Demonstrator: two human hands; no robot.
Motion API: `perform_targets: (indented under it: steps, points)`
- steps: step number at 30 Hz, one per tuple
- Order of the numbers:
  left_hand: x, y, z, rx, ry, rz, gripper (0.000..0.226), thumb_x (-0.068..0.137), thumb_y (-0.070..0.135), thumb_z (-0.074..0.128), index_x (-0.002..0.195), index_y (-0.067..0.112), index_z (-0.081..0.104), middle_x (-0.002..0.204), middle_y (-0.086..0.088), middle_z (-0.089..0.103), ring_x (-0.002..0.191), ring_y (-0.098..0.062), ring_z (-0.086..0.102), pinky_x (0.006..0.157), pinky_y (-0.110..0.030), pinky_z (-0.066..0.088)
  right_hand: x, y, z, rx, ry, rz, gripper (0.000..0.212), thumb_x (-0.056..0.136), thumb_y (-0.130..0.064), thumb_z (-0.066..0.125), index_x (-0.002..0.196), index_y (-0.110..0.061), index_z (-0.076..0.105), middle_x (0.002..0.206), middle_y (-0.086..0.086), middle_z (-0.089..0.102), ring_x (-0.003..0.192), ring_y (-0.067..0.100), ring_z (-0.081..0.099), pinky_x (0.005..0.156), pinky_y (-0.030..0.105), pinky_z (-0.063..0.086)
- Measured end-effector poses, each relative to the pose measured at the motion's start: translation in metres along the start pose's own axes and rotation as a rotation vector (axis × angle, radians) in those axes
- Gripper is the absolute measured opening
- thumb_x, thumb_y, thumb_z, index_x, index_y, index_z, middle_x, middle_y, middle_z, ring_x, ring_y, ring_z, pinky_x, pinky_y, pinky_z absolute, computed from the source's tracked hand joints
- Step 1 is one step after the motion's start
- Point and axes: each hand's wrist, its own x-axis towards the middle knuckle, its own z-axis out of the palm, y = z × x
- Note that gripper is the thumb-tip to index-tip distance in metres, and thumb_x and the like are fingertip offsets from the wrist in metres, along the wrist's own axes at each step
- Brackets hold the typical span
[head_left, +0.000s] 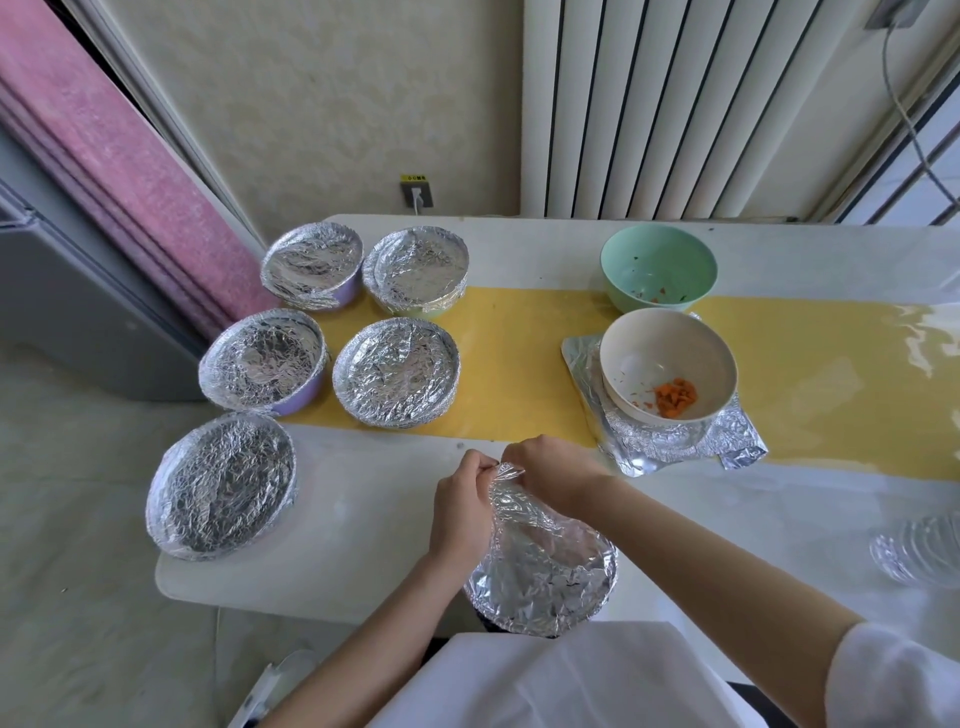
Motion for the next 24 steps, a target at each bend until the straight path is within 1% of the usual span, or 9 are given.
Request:
perform_targets:
  steps: [5,7,9,12,14,17,20,22,24]
  points:
    - [-0.005,-0.003,0.001,-0.014,0.099,-0.050,0.012,0.095,0.006,0.048,0.094,0.007,0.060,0.073,0.001,0.061,0.066,-0.020,0.054,0.056,-0.026,0.032,0.002,0.014,0.011,0.253,0.060,0.035,0.034,0.095,-0.012,0.050,0.128,-0.019,0.055,0.118,0.004,0.064,0.104,0.022,0.059,0.074,0.021,0.039]
    - [-0.008,-0.004,0.000,-0.012,0.131,-0.081,0.015,0.095,0.006,0.047,0.100,0.010,0.061,0.083,0.003,0.064,0.074,-0.019,0.057,0.062,-0.026,0.038,0.003,0.019,0.013,0.328,0.091,0.068,0.030,0.097,-0.011,0.047,0.123,-0.017,0.060,0.116,0.006,0.066,0.102,0.024,0.061,0.084,0.029,0.047]
    - [-0.008,-0.003,-0.002,0.012,0.106,-0.095,0.020,0.096,0.008,0.044,0.105,0.014,0.061,0.090,0.002,0.067,0.081,-0.019,0.060,0.067,-0.030,0.044,0.003,0.023,0.016,0.348,0.101,0.087,0.028,0.097,-0.013,0.047,0.120,-0.017,0.062,0.115,0.007,0.067,0.100,0.025,0.062,0.086,0.038,0.049]
    - [0.001,-0.002,-0.001,0.038,-0.016,-0.078,0.021,0.097,0.013,0.044,0.106,0.015,0.063,0.089,-0.001,0.068,0.077,-0.018,0.060,0.067,-0.028,0.044,0.004,0.024,0.020,0.317,0.089,0.078,0.030,0.096,-0.010,0.048,0.120,-0.021,0.061,0.108,0.007,0.068,0.094,0.026,0.064,0.082,0.042,0.051]
    - [0.007,-0.001,-0.001,0.022,-0.065,-0.074,0.020,0.096,0.015,0.047,0.105,0.013,0.065,0.080,0.000,0.066,0.069,-0.015,0.057,0.062,-0.023,0.040,0.004,0.022,0.020,0.250,0.072,0.046,0.035,0.094,-0.008,0.048,0.122,-0.025,0.059,0.102,0.008,0.069,0.087,0.027,0.064,0.076,0.042,0.052]
    - [0.011,-0.002,-0.001,0.033,-0.045,-0.063,0.019,0.095,0.012,0.049,0.099,0.008,0.067,0.071,-0.001,0.062,0.063,-0.015,0.052,0.057,-0.020,0.032,0.003,0.022,0.021,0.135,0.044,0.021,0.030,0.092,-0.003,0.046,0.115,-0.017,0.059,0.092,0.009,0.067,0.077,0.027,0.061,0.068,0.039,0.052]
    - [0.009,-0.001,-0.001,0.061,-0.011,-0.044,0.018,0.094,0.010,0.050,0.098,0.007,0.068,0.079,-0.007,0.069,0.069,-0.019,0.057,0.058,-0.020,0.030,0.004,0.020,0.020,0.039,0.043,0.041,0.022,0.090,0.002,0.043,0.102,-0.012,0.056,0.082,0.005,0.060,0.072,0.026,0.059,0.057,0.033,0.047]
    - [0.008,0.000,-0.002,0.072,-0.001,-0.034,0.019,0.094,0.009,0.050,0.099,0.006,0.068,0.084,-0.008,0.070,0.075,-0.023,0.060,0.059,-0.022,0.031,0.004,0.015,0.015,0.007,0.016,0.040,0.021,0.093,0.001,0.042,0.106,-0.009,0.055,0.085,0.009,0.059,0.076,0.027,0.058,0.056,0.032,0.039]
    - [0.008,0.001,-0.003,0.087,0.003,-0.025,0.019,0.094,0.008,0.050,0.099,0.006,0.068,0.083,-0.009,0.070,0.075,-0.024,0.061,0.059,-0.023,0.030,0.005,0.013,0.008,0.013,-0.020,0.039,0.023,0.096,-0.006,0.042,0.116,-0.010,0.054,0.098,0.012,0.064,0.084,0.029,0.061,0.059,0.032,0.042]
